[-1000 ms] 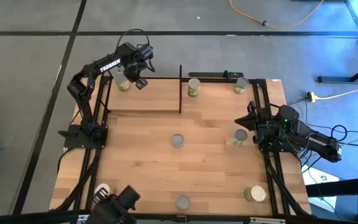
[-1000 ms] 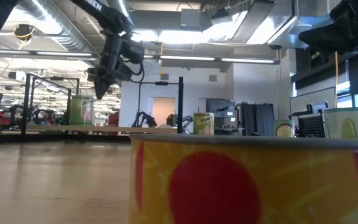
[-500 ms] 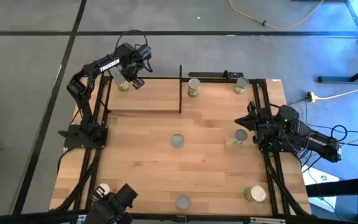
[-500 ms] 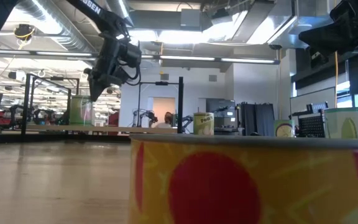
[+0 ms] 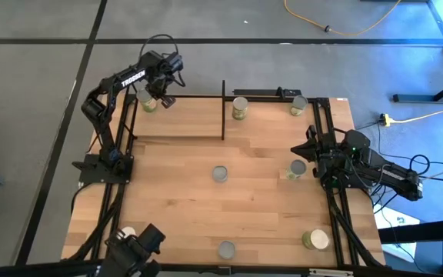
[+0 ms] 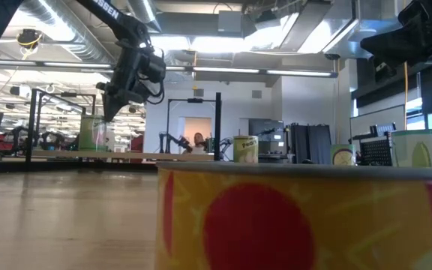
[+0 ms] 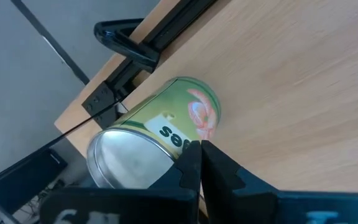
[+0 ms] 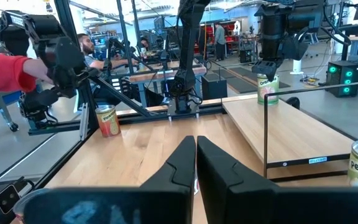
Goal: Pick and place cans onto a shelf
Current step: Put the canned oranges can on the shelf, then put the canned pears can on the shelf
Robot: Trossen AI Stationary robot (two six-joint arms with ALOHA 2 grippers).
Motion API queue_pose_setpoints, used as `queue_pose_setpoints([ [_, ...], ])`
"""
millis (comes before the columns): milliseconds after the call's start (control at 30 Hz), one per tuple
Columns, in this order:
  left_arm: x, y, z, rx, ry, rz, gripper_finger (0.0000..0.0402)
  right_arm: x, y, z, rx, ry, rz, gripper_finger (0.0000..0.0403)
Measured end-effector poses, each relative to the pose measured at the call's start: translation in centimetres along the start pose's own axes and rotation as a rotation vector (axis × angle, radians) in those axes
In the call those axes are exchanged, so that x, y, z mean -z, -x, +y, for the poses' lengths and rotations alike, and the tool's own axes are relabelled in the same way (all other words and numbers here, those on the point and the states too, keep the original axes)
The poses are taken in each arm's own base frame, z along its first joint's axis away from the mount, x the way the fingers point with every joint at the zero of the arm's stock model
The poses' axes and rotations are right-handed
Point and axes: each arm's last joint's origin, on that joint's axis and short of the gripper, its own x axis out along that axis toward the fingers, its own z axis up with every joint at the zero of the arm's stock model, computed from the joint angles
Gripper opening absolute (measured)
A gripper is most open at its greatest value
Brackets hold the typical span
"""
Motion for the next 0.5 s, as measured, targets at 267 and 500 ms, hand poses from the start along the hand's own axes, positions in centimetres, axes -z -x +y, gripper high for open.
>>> queue_pose_setpoints([
  [267,-0.4,6.7,-2.5,0.061,-0.075,-0.168,0.0,0.0,0.0,0.0,0.0,0.003,0.0,0.0019],
  [500,1.6,14.9,-6.2,0.104,-0.137,-0.376,0.0,-0.7,0.0,0.0,0.042,-0.007,-0.071,0.0017],
])
